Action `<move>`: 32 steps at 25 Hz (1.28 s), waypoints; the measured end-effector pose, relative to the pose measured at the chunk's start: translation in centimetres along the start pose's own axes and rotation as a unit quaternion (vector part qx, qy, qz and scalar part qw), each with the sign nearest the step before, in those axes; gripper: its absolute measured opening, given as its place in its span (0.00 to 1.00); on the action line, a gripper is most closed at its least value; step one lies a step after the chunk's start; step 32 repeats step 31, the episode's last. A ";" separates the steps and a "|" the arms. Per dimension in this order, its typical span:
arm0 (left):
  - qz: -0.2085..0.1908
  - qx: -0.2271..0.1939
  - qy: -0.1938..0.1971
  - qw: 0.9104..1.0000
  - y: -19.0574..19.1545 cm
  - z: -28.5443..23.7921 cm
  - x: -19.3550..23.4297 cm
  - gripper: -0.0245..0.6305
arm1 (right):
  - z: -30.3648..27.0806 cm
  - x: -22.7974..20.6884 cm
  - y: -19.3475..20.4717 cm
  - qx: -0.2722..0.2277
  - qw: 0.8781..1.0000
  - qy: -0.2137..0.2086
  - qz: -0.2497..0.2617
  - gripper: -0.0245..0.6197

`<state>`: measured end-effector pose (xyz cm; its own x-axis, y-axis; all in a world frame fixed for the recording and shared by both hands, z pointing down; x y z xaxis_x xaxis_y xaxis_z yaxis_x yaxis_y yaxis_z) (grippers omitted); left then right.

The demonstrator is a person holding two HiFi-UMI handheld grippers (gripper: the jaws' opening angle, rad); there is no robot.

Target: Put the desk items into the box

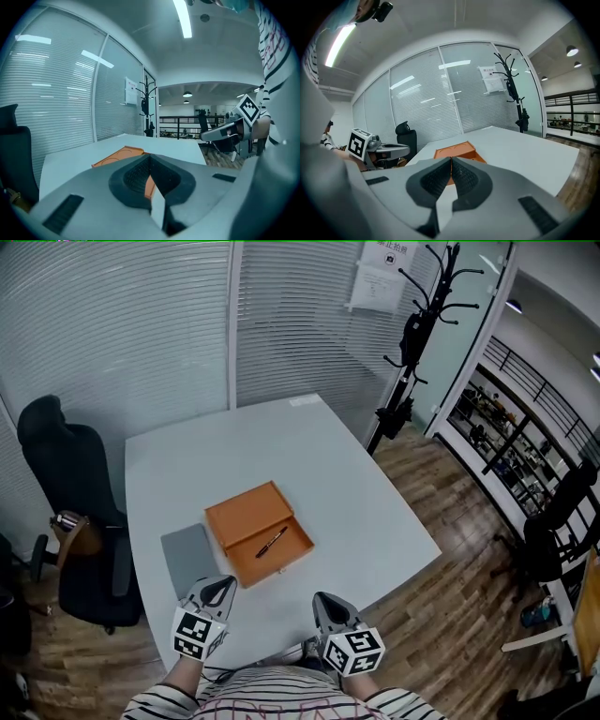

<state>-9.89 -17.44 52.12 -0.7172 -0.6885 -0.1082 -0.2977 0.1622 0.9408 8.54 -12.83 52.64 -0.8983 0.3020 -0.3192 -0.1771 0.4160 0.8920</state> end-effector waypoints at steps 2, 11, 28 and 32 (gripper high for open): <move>0.000 0.000 0.002 1.000 0.5 0.9 -0.3 0.07 | 0.1 0.6 0.4 0.002 1.000 0.002 0.001 0.08; 0.026 -0.004 0.005 1.000 2.0 3.7 -1.0 0.07 | 0.3 2.8 1.8 0.009 1.000 0.003 0.014 0.08; 0.045 0.004 0.001 0.999 3.3 3.7 -1.8 0.07 | 0.4 2.5 2.0 0.014 1.000 0.001 0.015 0.08; 0.047 0.005 -0.001 0.999 3.1 3.6 -1.7 0.07 | 0.3 2.4 1.7 0.014 1.000 -0.001 0.017 0.08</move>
Point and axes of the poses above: the fingertips, and each gripper's own axes: z backward along the fingers, x to its left, y out of its underside, the point moved 1 cm from there along z, backward along the fingers, and after that the axes turned 4 degrees about -z, right-handed, at the moved point
